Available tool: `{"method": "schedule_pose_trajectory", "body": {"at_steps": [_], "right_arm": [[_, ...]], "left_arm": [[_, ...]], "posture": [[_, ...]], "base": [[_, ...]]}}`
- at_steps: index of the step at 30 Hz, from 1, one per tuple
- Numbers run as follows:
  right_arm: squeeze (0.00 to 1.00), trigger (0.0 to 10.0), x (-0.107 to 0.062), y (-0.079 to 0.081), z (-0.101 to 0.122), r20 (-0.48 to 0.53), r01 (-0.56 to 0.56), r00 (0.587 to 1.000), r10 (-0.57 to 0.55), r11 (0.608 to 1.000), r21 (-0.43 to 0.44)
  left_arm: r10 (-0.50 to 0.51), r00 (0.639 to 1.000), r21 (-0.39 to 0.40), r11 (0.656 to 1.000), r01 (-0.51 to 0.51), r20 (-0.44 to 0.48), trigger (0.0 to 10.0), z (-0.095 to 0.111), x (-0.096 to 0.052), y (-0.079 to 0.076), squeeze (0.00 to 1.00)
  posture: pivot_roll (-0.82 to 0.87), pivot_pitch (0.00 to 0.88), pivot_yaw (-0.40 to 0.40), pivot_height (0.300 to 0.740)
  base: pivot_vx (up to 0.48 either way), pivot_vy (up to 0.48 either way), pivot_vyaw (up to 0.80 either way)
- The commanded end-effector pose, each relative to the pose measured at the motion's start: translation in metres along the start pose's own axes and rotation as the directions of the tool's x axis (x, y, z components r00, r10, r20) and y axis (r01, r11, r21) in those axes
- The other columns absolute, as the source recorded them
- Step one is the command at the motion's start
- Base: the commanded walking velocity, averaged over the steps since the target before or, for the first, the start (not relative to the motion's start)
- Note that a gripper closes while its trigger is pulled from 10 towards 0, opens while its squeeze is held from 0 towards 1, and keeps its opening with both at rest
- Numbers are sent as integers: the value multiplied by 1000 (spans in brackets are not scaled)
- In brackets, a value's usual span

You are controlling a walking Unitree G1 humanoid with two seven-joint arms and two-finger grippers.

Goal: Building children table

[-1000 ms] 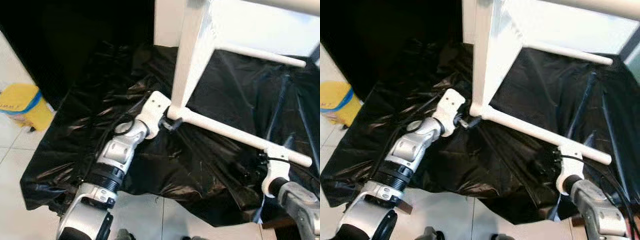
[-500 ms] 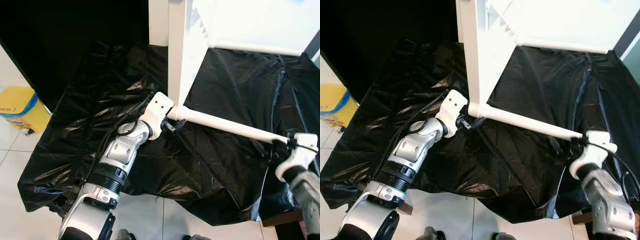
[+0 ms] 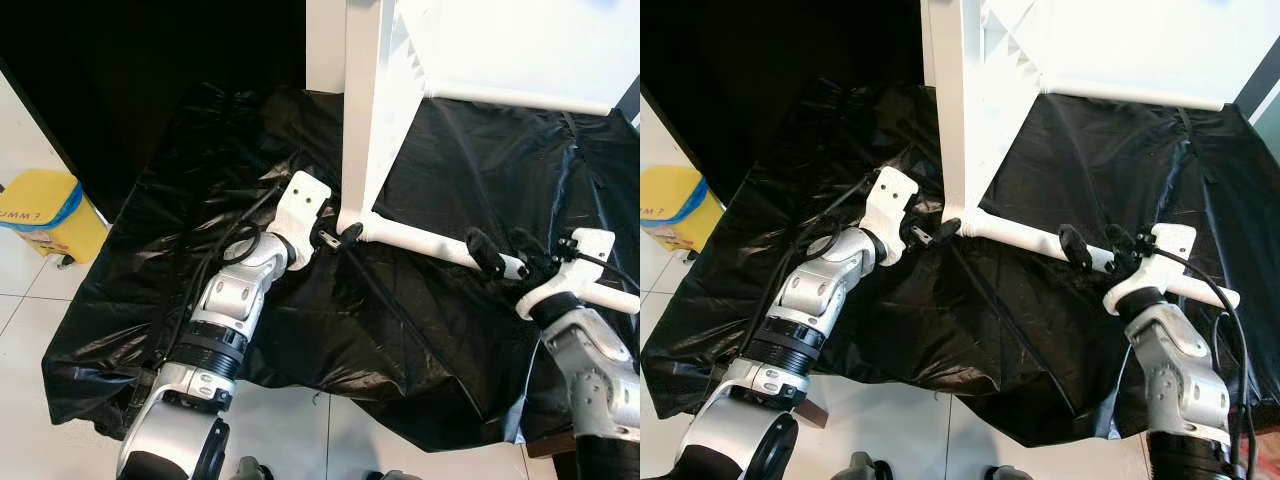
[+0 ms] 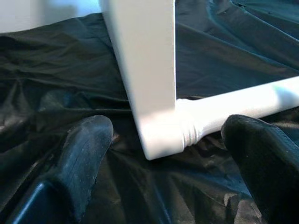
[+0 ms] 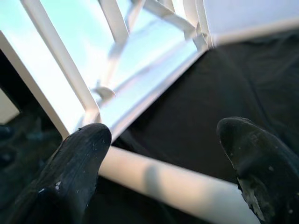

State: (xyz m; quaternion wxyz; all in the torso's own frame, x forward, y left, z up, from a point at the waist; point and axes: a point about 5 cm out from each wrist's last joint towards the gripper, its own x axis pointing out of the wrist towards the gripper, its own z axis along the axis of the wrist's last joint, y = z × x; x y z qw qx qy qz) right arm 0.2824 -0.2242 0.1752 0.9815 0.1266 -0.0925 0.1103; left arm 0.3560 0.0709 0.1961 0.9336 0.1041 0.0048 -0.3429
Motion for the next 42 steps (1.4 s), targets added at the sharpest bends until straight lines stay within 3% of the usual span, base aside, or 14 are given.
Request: {"method": "schedule_pose_trajectory", "body": {"at_steps": [1, 9, 10, 12, 13, 22, 27, 34, 37, 42], "right_arm": [[0, 10000, 2, -4, 1, 26, 41, 999, -41, 999, 15], [0, 10000, 11, -3, -1, 42, 53, 998, -54, 998, 23], [0, 10000, 12, -3, -1, 45, 56, 997, -57, 998, 25], [0, 10000, 13, -4, -1, 47, 57, 997, -59, 998, 26], [0, 10000, 14, -4, 0, 51, 62, 997, -63, 998, 27], [0, 10000, 18, -4, 3, 76, 70, 994, -72, 997, 28], [0, 10000, 32, 4, 15, 133, 53, 989, -56, 998, 29], [0, 10000, 37, 7, 19, 145, 42, 988, -46, 999, 27], [0, 10000, 41, 11, 21, 157, 29, 987, -33, 999, 27], [0, 10000, 41, 11, 21, 155, 28, 987, -31, 999, 25]], "left_arm": [[123, 992, -5, 992, -123, 2, 10000, 2, 2, 7, 1000], [161, 987, -23, 987, -160, 22, 10000, 7, 6, 5, 1000], [163, 986, -22, 986, -162, 23, 10000, 7, 8, 4, 937], [164, 986, -20, 986, -163, 23, 10000, 8, 8, 3, 937], [169, 985, -24, 985, -168, 27, 10000, 10, 11, 2, 0], [190, 980, -46, 981, -188, 57, 10000, 23, 23, -1, 0], [271, 959, -73, 962, -265, 89, 10000, 43, 34, 11, 0], [287, 952, -82, 957, -279, 104, 10000, 50, 35, 16, 0], [337, 935, -82, 941, -329, 111, 10000, 58, 35, 25, 0], [314, 942, -82, 949, -305, 122, 10000, 62, 36, 23, 0]], "posture": [[-104, 79, -35, 740], [-102, 77, -36, 740], [-103, 76, -34, 740], [-104, 76, -34, 740], [-105, 76, -34, 740], [-125, 93, -21, 740], [-150, 153, -10, 740], [-154, 171, -8, 740], [-157, 191, -7, 740], [-154, 197, -5, 740]], "base": [[0, 0, 0], [0, 0, 0], [0, 0, 0], [0, 0, 0], [0, 0, 0], [0, 0, 0], [0, 0, 0], [0, 0, 0], [0, 0, 0], [0, 0, 0]]}}
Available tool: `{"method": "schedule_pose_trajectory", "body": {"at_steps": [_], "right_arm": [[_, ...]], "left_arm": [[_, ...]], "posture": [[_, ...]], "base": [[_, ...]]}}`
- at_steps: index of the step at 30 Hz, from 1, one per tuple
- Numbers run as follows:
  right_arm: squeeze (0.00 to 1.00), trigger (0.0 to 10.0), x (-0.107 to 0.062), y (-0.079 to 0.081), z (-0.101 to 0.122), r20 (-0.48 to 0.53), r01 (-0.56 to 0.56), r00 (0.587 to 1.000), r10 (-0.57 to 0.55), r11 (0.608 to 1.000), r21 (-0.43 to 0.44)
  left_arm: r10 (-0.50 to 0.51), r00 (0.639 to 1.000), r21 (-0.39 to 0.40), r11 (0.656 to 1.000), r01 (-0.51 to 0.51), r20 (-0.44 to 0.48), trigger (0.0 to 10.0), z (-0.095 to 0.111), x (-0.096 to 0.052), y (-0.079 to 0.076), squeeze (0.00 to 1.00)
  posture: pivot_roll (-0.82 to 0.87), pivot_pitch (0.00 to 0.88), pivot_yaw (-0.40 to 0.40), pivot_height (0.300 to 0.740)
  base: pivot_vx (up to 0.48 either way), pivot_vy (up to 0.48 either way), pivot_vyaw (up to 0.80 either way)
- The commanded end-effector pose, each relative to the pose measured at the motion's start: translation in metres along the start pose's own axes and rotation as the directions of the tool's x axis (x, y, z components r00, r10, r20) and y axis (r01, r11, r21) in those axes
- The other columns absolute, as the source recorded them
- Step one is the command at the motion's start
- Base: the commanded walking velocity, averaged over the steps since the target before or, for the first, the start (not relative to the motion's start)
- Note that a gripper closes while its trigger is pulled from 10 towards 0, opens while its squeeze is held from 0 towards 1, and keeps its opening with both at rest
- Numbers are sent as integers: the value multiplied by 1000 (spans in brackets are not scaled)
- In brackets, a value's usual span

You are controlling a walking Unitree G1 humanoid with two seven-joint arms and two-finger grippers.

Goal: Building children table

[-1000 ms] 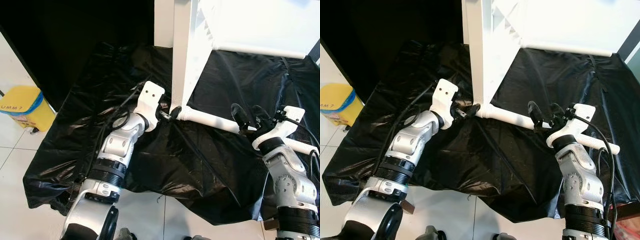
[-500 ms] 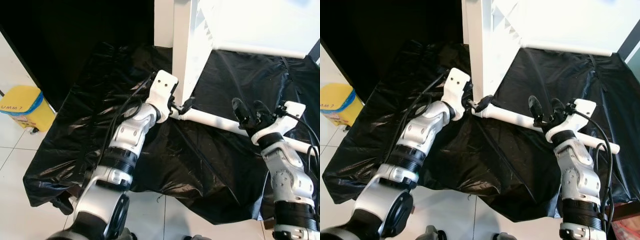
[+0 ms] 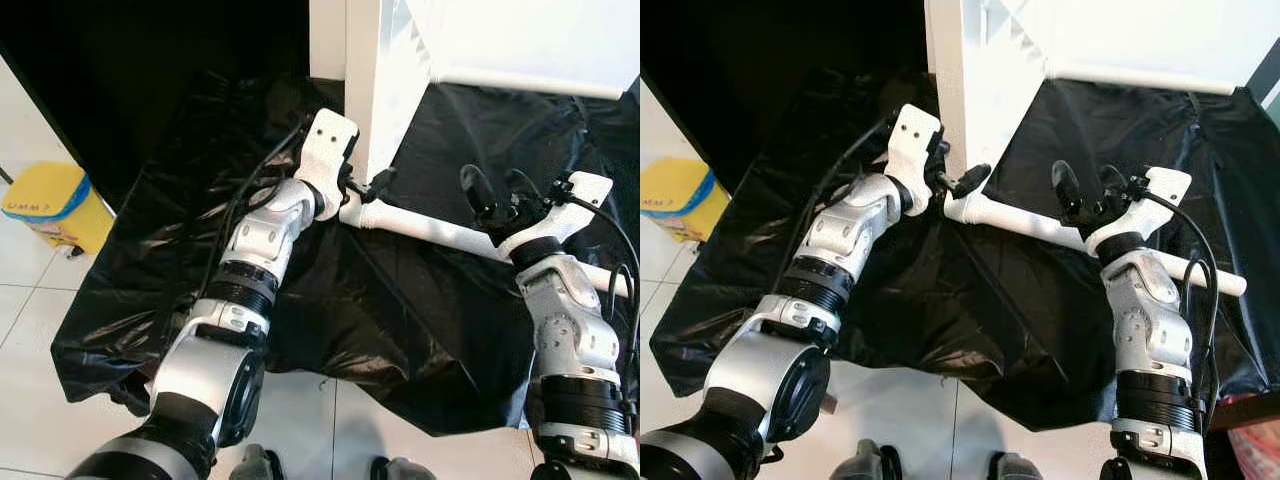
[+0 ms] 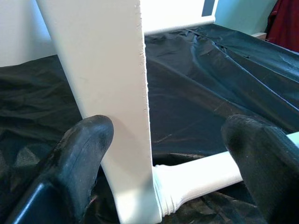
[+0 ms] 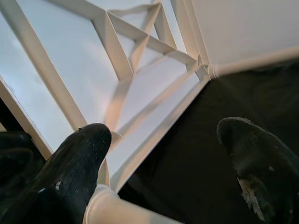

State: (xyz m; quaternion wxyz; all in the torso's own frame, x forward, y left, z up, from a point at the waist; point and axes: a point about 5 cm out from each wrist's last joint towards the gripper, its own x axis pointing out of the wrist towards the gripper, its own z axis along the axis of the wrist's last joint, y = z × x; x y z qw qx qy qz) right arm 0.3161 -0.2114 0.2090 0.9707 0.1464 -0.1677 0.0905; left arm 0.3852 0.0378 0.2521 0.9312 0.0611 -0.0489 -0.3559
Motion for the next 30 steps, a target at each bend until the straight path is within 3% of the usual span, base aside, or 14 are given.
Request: {"method": "schedule_pose_trajectory", "body": {"at_steps": [1, 5, 15, 25, 30], "right_arm": [[0, 10000, -2, -1, -3, -4, 9, 1000, -9, 1000, 1], [0, 10000, -2, -4, -4, -7, 10, 1000, -10, 1000, -2], [0, 10000, 1, -5, -3, -3, 8, 1000, -8, 1000, -3], [0, 10000, 6, -3, -2, 6, -6, 1000, 6, 1000, -3], [0, 10000, 7, -3, -2, 8, -6, 1000, 6, 1000, -5]], "left_arm": [[308, 951, -2, 951, -308, 13, 10000, 3, -3, 15, 0], [228, 974, 0, 974, -228, -8, 10000, 0, -3, 6, 0], [168, 981, 6, 986, -168, -98, 10000, -9, -8, -1, 0], [326, 941, 33, 945, -324, -94, 10000, -6, -11, 22, 0], [358, 931, 34, 934, -356, -75, 10000, -3, -11, 25, 0]], "posture": [[-153, 198, -4, 740], [-149, 193, -3, 740], [-141, 182, -6, 740], [-146, 171, -14, 740], [-149, 171, -16, 740]], "base": [[0, 0, 0], [0, 0, 0], [0, 0, 0], [0, 0, 0], [0, 0, 0]]}}
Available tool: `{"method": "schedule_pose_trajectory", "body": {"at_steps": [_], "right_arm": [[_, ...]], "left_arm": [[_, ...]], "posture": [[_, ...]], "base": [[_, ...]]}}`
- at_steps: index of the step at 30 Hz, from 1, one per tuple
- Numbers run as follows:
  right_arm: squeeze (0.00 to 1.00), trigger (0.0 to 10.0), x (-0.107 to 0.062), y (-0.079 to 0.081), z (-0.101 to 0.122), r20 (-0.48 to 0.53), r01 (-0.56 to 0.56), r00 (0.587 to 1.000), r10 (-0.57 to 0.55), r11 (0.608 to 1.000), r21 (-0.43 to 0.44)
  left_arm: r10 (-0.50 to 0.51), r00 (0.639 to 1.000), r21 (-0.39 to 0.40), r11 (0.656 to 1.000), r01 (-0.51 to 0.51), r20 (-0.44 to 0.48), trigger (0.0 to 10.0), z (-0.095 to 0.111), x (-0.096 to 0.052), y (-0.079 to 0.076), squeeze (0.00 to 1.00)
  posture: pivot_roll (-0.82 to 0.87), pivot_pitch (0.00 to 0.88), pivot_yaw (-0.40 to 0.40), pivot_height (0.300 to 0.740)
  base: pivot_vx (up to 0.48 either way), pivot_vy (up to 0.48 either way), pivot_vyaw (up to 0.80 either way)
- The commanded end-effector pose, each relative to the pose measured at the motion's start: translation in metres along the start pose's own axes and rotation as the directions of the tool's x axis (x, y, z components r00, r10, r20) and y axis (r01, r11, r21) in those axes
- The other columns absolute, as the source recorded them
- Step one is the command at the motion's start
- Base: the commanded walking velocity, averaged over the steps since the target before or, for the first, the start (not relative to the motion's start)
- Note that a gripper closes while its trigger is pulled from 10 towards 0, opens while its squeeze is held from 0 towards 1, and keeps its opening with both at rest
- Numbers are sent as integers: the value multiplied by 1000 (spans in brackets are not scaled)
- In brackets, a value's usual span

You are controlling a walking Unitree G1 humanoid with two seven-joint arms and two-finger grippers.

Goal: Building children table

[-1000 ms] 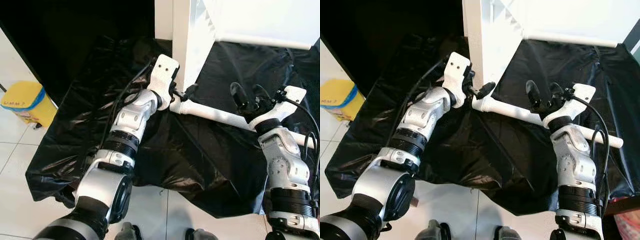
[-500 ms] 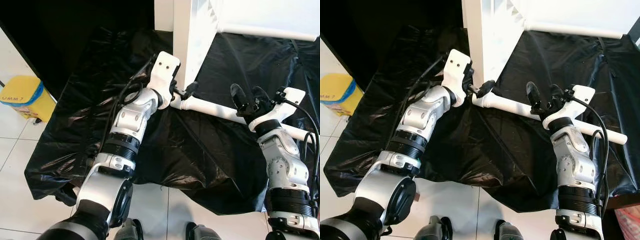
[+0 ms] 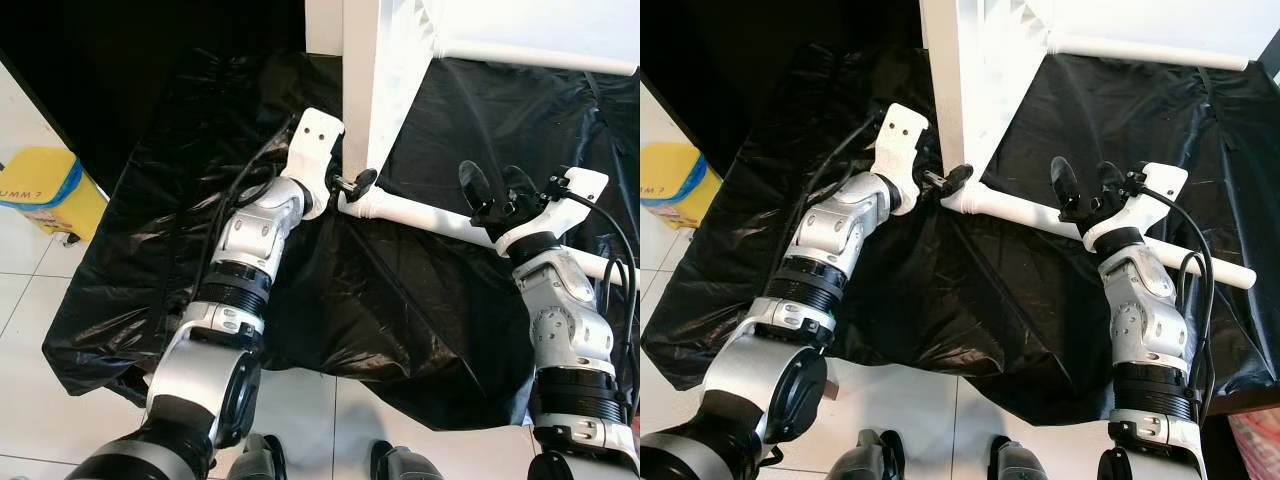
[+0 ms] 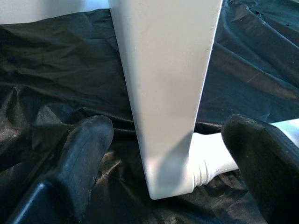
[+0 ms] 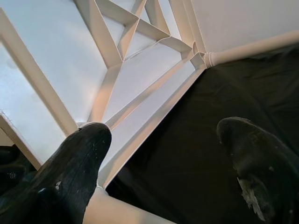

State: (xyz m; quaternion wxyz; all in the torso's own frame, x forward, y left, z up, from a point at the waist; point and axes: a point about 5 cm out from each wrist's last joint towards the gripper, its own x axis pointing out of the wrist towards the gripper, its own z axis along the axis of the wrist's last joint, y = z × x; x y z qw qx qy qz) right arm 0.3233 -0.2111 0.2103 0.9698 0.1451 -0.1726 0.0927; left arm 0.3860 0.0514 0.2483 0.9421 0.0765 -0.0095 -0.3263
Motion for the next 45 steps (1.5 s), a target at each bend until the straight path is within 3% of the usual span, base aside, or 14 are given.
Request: {"method": "schedule_pose_trajectory", "body": {"at_steps": [1, 5, 16, 21, 29, 34, 45], "right_arm": [[0, 10000, 0, -2, -1, -1, 0, 1000, 0, 1000, -3], [0, 10000, 0, -3, 1, 4, 1, 1000, -1, 1000, -10], [0, 10000, 2, -2, 2, 8, -4, 1000, 4, 1000, -11], [0, 10000, 3, 1, 3, 11, -11, 1000, 11, 1000, -9], [0, 10000, 12, 9, 8, 42, -33, 999, 33, 999, 0], [0, 10000, 26, 23, 12, 60, -86, 995, 85, 996, 10], [0, 10000, 36, 37, 15, 83, -135, 988, 133, 991, 20]], "left_arm": [[304, 952, 2, 953, -304, 9, 10000, 2, -1, 15, 0], [289, 951, -41, 957, -286, 109, 10000, 19, 3, 11, 0], [283, 946, -62, 959, -276, 162, 10000, 33, 13, 8, 0], [320, 926, -67, 948, -313, 200, 10000, 46, 16, 13, 0], [344, 909, -80, 939, -334, 237, 10000, 59, 18, 18, 0], [298, 913, -82, 954, -287, 277, 10000, 72, 22, 13, 0], [265, 923, -58, 964, -259, 279, 10000, 75, 32, 0, 0]], "posture": [[-149, 171, -16, 740], [-158, 165, -19, 740], [-168, 160, -21, 740], [-180, 173, -17, 740], [-193, 201, -6, 740], [-192, 247, 13, 740], [-203, 287, 44, 740]], "base": [[0, 0, 0], [0, 0, 0], [0, 0, 0], [0, 0, 0], [0, 0, 0], [0, 0, 0], [0, 0, 0]]}}
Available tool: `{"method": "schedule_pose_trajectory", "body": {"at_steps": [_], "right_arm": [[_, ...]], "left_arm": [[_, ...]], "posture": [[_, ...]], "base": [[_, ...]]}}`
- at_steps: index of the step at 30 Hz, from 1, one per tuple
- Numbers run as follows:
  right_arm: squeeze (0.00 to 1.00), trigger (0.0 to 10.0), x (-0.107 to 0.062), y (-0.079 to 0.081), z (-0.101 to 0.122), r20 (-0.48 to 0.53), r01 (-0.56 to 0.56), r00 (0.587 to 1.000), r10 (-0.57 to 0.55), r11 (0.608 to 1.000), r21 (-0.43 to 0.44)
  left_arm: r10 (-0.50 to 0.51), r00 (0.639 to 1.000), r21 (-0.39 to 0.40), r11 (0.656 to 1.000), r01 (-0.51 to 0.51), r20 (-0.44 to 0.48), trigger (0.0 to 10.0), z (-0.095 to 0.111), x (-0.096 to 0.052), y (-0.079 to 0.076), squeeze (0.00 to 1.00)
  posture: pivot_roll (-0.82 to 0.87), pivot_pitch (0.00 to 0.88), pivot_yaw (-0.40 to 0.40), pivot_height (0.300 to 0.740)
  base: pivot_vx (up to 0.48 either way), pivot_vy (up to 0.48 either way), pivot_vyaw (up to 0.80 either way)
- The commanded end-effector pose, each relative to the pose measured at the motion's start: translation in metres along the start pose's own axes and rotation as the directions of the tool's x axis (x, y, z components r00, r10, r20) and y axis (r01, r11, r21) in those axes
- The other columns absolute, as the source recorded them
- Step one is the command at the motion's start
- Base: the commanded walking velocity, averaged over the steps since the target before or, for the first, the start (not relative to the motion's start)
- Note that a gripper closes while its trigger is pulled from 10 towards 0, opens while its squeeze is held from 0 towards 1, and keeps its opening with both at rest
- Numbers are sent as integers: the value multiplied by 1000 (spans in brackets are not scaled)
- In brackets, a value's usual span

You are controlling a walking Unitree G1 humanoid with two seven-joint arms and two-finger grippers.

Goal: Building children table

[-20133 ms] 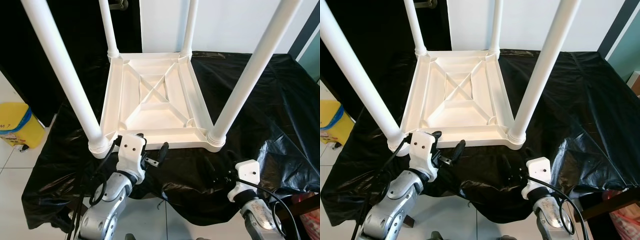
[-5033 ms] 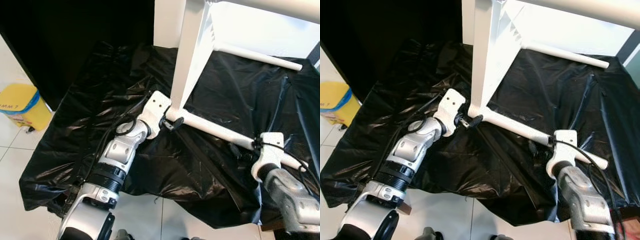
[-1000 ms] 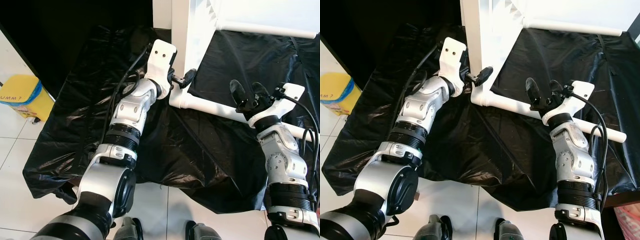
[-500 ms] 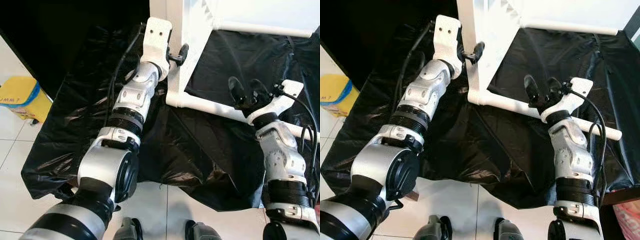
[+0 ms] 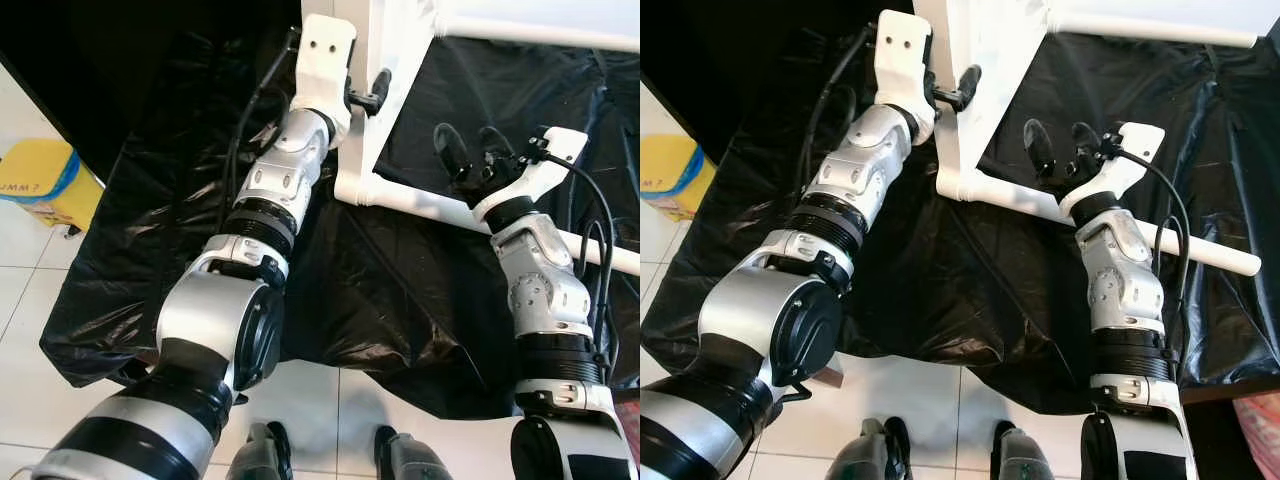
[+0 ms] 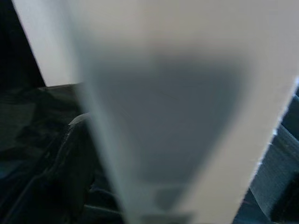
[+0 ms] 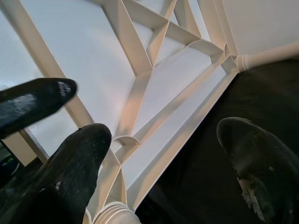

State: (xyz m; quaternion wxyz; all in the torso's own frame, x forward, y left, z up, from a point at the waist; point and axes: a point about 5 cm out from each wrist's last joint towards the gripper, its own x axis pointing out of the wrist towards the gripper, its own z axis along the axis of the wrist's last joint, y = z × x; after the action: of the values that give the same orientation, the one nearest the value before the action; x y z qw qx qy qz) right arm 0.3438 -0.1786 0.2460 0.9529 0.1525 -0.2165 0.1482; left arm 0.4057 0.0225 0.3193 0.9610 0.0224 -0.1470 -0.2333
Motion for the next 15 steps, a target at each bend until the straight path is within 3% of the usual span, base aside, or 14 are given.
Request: {"method": "schedule_pose_trajectory", "body": {"at_steps": [1, 7, 12, 13, 14, 15], "right_arm": [[0, 10000, 1, 4, 1, 11, -16, 1000, 16, 1000, -3], [0, 10000, 1, 5, 3, 22, -13, 1000, 13, 1000, -4], [0, 10000, -3, 0, 6, 28, 8, 1000, -8, 1000, -13], [0, 10000, -4, -1, 6, 30, 12, 999, -12, 1000, -14], [0, 10000, -4, -1, 7, 32, 17, 999, -16, 1000, -15], [0, 10000, -4, -2, 7, 33, 19, 999, -18, 1000, -16]], "left_arm": [[62, 998, -3, 998, -62, 9, 10000, 2, 2, -1, 0], [105, 994, -11, 994, -104, 11, 10000, 6, 4, 1, 0], [212, 977, -57, 976, -211, 8, 10000, 7, 4, 13, 0], [239, 971, -74, 969, -238, 9, 5059, 7, 3, 17, 0], [255, 967, -75, 964, -254, 12, 1490, 6, 2, 20, 0], [263, 965, -73, 962, -262, 14, 1490, 6, 2, 22, 0]], "posture": [[-208, 291, 47, 740], [-225, 299, 54, 740], [-245, 306, 57, 740], [-248, 307, 58, 740], [-249, 308, 58, 740], [-249, 308, 58, 740]], "base": [[0, 0, 0], [0, 0, 0], [0, 0, 0], [0, 0, 0], [0, 0, 0], [0, 0, 0]]}}
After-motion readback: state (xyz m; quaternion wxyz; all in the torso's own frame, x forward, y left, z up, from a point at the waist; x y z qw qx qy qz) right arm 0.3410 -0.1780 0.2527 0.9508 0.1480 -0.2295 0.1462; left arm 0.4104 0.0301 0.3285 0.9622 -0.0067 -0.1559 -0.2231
